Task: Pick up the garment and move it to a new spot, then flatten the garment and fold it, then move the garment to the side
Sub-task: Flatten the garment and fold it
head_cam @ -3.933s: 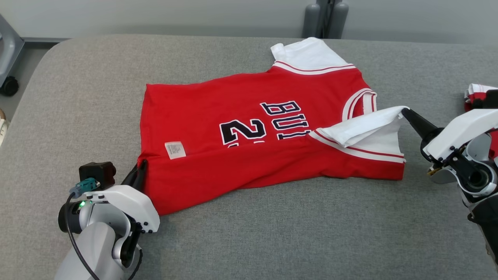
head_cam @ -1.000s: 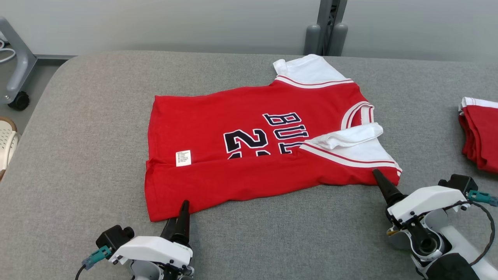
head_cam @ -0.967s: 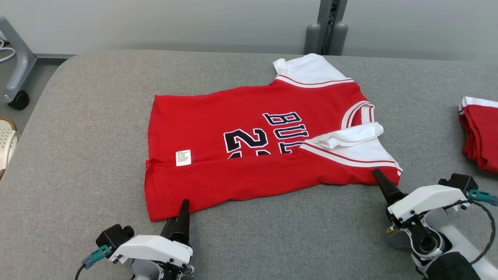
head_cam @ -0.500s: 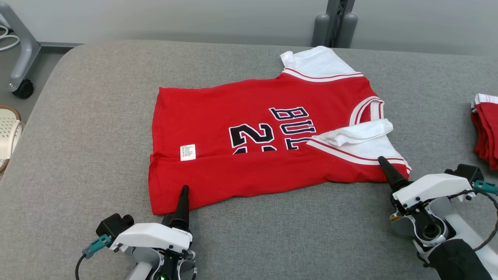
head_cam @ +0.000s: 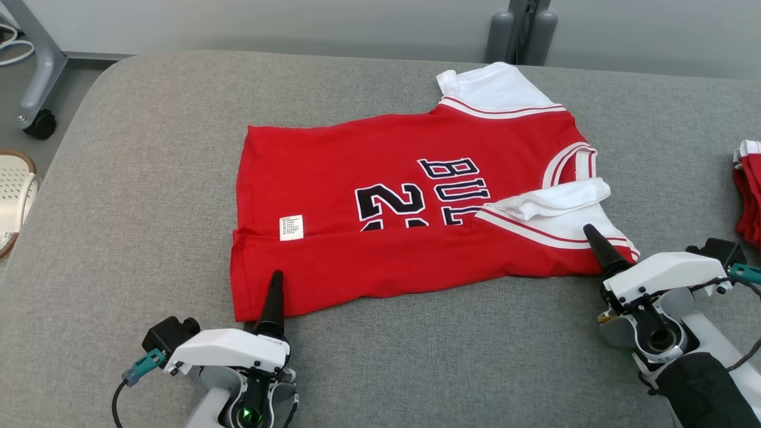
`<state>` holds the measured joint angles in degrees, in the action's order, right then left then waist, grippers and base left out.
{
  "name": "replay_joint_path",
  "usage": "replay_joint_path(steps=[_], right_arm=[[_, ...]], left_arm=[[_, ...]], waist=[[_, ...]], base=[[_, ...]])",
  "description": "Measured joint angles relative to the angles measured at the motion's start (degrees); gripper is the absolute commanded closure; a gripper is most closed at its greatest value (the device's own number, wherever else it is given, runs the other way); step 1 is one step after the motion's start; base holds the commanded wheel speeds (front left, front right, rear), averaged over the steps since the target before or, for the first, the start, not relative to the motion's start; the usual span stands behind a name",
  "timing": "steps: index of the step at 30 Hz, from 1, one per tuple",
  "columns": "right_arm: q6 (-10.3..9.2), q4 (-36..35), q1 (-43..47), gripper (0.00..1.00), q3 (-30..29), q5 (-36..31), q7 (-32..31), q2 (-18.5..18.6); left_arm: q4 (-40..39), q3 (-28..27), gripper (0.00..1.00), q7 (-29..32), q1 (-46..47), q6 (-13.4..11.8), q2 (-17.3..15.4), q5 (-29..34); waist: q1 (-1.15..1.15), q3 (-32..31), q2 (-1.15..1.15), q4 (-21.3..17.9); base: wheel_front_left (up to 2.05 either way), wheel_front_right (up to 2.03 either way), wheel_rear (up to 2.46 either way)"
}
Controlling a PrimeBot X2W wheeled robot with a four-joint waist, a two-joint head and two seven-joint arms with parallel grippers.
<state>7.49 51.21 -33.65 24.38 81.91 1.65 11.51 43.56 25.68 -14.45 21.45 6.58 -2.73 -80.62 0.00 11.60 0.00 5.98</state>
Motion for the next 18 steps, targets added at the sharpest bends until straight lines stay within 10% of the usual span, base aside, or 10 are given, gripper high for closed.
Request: replay_joint_path(steps=[1,2,18], right_arm=[[0.00,0.0,-0.1,0.51,0.0,0.1,0.1,0.0],[0.00,-0.1,-0.1,1.00,0.1,0.2,0.1,0.0],[0.00,-1.0,1.3,1.00,1.7,0.7,-0.1,0.4]], left_arm=[[0.2,0.1,1.00,-0.1,0.1,0.2,0.0,-0.1],[0.3,0.3,1.00,-0.2,0.2,0.3,0.0,-0.1],[1.2,-2.2,1.00,-0.5,-0.1,0.9,-0.7,-0.3]], waist=[[0.00,0.0,0.00,0.0],[0.00,0.0,0.00,-0.1],[0.00,-2.9,0.00,-0.9]], base=[[0.00,0.00,0.00],[0.00,0.00,0.00],[0.00,0.00,0.00]])
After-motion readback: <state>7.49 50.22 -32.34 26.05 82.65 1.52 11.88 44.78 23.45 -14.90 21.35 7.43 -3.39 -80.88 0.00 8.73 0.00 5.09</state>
